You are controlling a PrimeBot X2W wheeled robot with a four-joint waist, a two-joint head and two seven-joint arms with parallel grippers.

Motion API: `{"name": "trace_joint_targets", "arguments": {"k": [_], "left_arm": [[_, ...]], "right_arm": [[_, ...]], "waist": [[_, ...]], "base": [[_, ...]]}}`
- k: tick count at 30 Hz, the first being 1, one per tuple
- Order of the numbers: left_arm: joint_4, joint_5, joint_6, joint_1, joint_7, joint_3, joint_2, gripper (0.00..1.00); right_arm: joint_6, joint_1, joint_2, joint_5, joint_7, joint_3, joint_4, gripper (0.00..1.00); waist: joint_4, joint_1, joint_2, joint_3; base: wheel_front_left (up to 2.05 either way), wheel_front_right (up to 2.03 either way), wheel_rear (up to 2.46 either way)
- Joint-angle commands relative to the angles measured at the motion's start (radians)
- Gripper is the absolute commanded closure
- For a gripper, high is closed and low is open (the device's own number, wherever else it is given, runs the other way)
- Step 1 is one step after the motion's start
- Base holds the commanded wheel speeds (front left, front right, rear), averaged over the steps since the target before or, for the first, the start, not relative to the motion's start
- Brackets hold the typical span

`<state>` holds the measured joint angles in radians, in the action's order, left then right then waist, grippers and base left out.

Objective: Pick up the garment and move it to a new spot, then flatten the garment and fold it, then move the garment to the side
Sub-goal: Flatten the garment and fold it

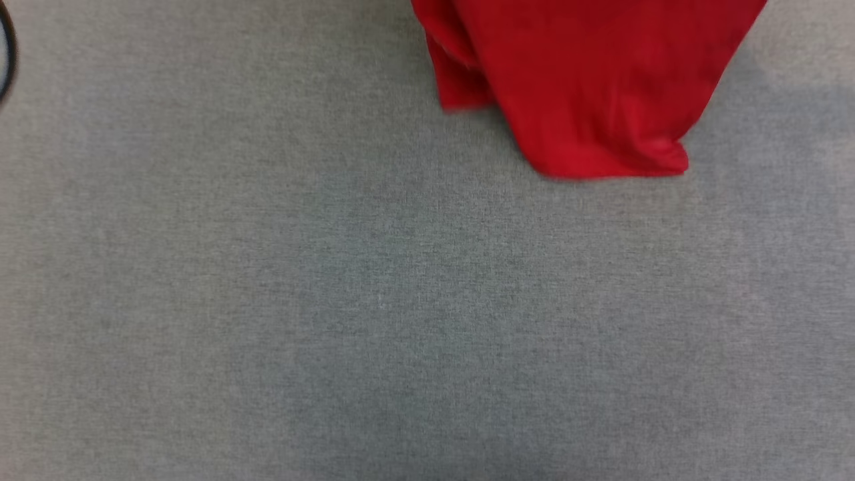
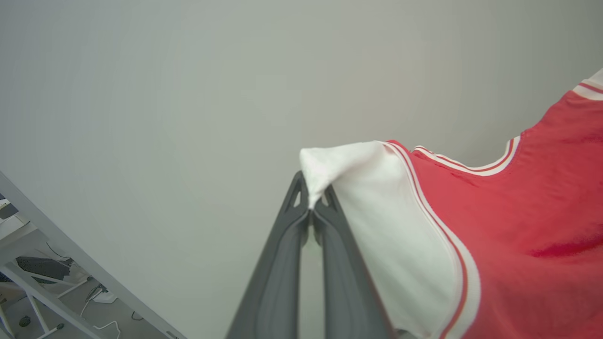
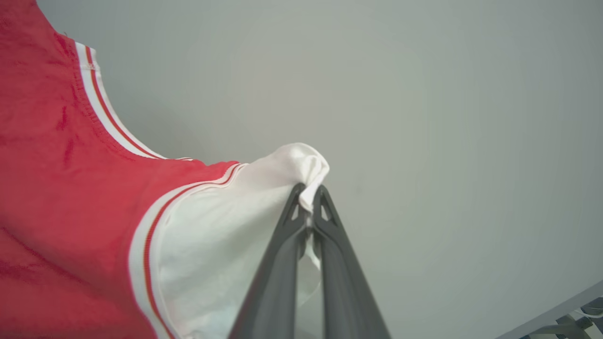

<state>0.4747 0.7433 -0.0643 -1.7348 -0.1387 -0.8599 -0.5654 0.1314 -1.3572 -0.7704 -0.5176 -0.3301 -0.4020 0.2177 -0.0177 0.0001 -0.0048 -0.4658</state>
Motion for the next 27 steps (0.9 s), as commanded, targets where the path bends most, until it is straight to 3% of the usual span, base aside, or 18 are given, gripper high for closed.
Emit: {"name": "trace_joint_targets", "arguments": {"k": [1,14,27], "left_arm": [[0.025,-0.015,-0.004,-0.052,0.014,0.012,0.009,1.0],[0.266,-0.039,-0.031,-0.311,0.162,0.066,0.096,1.0],[0.424,-0.014,-0.063,-0.286,0.252,0.019,0.122,1.0]], "right_arm": [[-0.001,-0.068,0.016,0.025,0.015,-0.015,0.033,1.0],[-0.001,-0.516,0.143,0.139,0.183,-0.134,0.388,1.0],[-0.001,-0.584,0.204,0.081,0.295,-0.293,0.59,1.0]], "waist": [[0.017,-0.0001,0.0048,-0.082],[0.026,-0.0001,0.0048,-0.147],[0.037,-0.0001,0.0048,-0.185]], "base": [[0.0,0.0,0.0],[0.0,0.0,0.0],[0.0,0.0,0.0]]}}
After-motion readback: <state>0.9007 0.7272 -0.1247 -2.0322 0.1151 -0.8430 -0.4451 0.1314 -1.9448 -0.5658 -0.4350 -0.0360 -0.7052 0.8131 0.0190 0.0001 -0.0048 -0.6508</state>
